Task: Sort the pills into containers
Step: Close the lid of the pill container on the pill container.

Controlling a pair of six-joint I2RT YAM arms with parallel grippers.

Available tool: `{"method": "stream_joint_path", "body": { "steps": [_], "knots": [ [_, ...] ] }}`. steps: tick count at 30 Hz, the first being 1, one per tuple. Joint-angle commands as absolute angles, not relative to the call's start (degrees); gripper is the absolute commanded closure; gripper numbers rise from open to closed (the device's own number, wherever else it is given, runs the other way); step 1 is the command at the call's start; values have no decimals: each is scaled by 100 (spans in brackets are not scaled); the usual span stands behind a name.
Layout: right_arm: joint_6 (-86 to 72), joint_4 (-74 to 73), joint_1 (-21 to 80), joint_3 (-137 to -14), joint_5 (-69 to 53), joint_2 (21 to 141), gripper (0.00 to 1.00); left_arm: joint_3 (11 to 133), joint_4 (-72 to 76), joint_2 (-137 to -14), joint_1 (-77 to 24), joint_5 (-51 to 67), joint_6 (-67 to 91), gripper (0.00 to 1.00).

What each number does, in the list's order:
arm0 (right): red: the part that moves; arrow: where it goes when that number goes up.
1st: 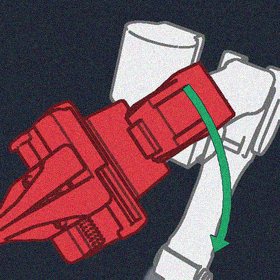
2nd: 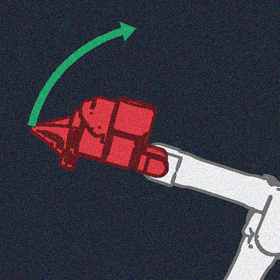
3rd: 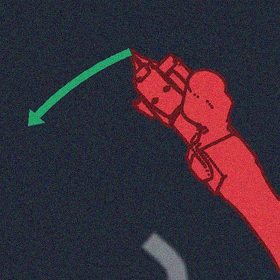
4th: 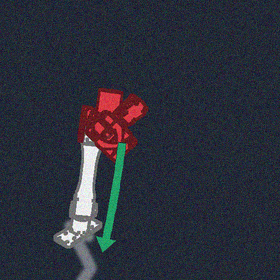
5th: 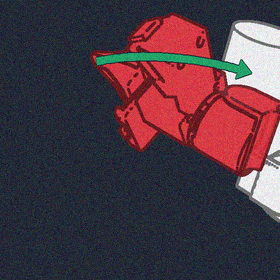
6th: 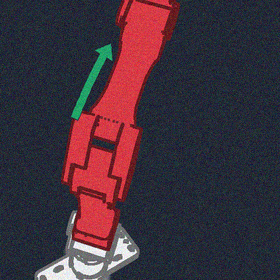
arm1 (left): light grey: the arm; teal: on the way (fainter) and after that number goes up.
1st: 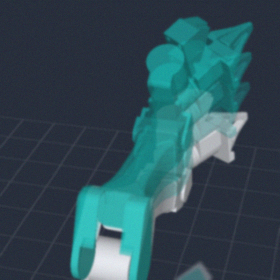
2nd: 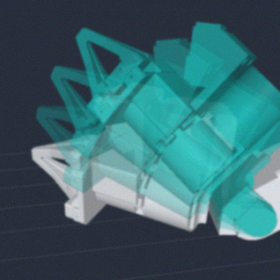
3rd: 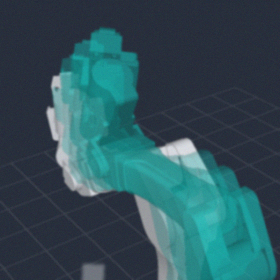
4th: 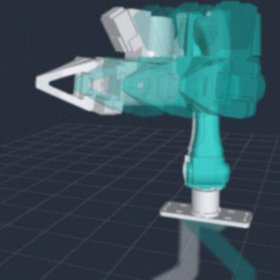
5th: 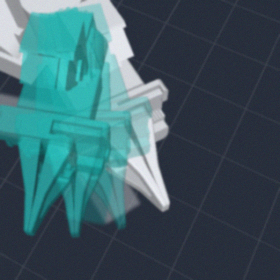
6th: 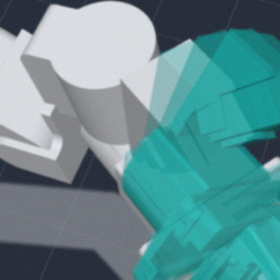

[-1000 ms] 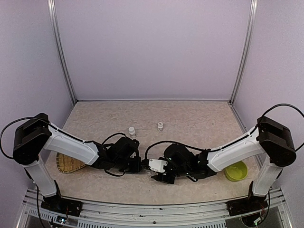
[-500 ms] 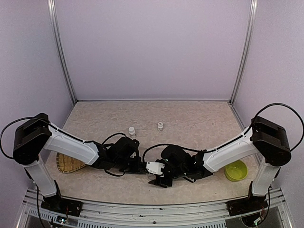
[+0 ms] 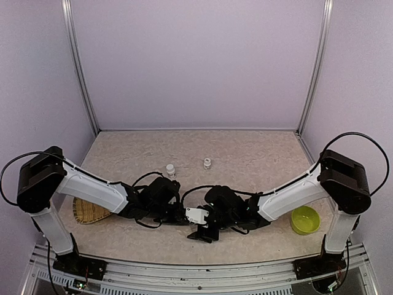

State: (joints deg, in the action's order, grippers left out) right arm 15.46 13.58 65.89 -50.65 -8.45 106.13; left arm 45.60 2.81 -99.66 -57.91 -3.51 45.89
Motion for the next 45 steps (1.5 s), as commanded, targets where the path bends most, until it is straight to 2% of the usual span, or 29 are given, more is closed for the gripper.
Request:
{"method": "stream_joint_path", "body": {
  "steps": [1, 24, 45],
  "knots": [
    [1382, 886, 6513, -5068, -1095, 10870, 35, 4758, 106, -9993, -5797, -407, 4515, 90],
    [1198, 883, 6478, -4843, -1087, 10775, 35, 4719, 40, -9203, -5458, -489, 4127, 89],
    [1183, 932, 6451, -4784, -1063, 10723, 35, 4734, 543, -9775, -5618, 301, 3978, 89]
  ]
}}
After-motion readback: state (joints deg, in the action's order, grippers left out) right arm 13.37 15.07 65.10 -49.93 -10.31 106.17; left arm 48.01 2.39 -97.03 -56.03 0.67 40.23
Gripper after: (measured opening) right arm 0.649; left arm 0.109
